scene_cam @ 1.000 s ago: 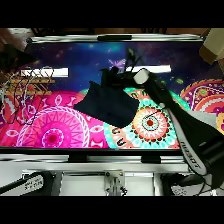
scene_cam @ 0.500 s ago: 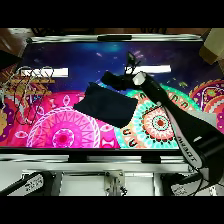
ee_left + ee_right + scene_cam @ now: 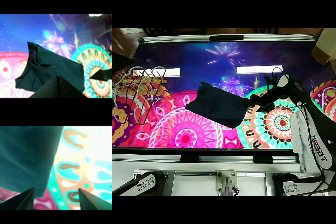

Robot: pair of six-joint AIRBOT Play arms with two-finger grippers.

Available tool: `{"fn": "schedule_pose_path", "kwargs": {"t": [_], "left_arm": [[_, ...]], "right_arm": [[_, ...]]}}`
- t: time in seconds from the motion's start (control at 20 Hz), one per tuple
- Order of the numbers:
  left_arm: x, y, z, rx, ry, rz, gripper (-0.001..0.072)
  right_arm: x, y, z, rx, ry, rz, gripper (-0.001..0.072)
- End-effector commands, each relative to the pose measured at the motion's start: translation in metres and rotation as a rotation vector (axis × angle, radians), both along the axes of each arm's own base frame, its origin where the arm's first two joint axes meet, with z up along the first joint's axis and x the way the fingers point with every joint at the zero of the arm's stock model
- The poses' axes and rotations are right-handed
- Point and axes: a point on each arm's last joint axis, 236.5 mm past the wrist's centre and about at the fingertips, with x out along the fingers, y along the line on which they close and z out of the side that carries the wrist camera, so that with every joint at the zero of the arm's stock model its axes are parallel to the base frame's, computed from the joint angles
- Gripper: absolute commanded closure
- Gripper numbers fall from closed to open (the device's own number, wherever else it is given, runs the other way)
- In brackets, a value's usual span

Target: Fold the shirts.

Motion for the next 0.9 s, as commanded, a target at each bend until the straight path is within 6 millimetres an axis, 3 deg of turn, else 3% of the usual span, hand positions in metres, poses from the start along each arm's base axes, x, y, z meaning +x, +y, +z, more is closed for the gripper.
{"fn": "schedule_pose_path", "kwargs": {"t": [0.0, 0.15, 0.35, 0.4, 0.45, 0.5, 0.55, 0.6, 0.7, 0.85], "left_arm": [[0.0, 0.0, -0.005, 0.009, 0.0, -0.01, 0.0674], [0.0, 0.0, -0.005, 0.017, -0.006, -0.016, 0.0674], [0.0, 0.0, -0.005, 0.017, -0.006, -0.016, 0.0674], [0.0, -0.001, -0.005, 0.016, -0.006, -0.017, 0.0674], [0.0, -0.002, -0.005, 0.016, -0.007, -0.02, 0.0674], [-0.001, -0.002, -0.005, 0.016, -0.007, -0.022, 0.0674], [-0.001, -0.004, -0.005, 0.016, -0.007, -0.026, 0.0674], [-0.001, -0.004, -0.005, 0.016, -0.007, -0.026, 0.0674], [-0.001, -0.005, -0.005, 0.016, -0.006, -0.029, 0.0674], [0.001, -0.01, -0.004, 0.015, -0.012, -0.037, 0.0674]], "right_arm": [[-0.001, 0.031, -0.017, 0.128, -0.022, -0.079, 0.0054], [0.006, 0.045, -0.033, 0.127, -0.035, -0.126, 0.0054], [0.007, 0.083, -0.05, 0.241, 0.014, -0.156, 0.0054], [0.013, 0.093, -0.047, 0.288, 0.005, -0.177, 0.0091], [0.02, 0.098, -0.042, 0.324, -0.017, -0.189, 0.0242], [0.028, 0.1, -0.034, 0.35, -0.046, -0.195, 0.0511], [0.038, 0.098, -0.026, 0.359, -0.073, -0.197, 0.0633], [0.052, 0.092, -0.011, 0.372, -0.117, -0.196, 0.0639], [0.081, 0.077, 0.042, 0.397, -0.26, -0.14, 0.064], [0.106, 0.021, 0.136, 0.383, -0.387, -0.179, 0.064]]}}
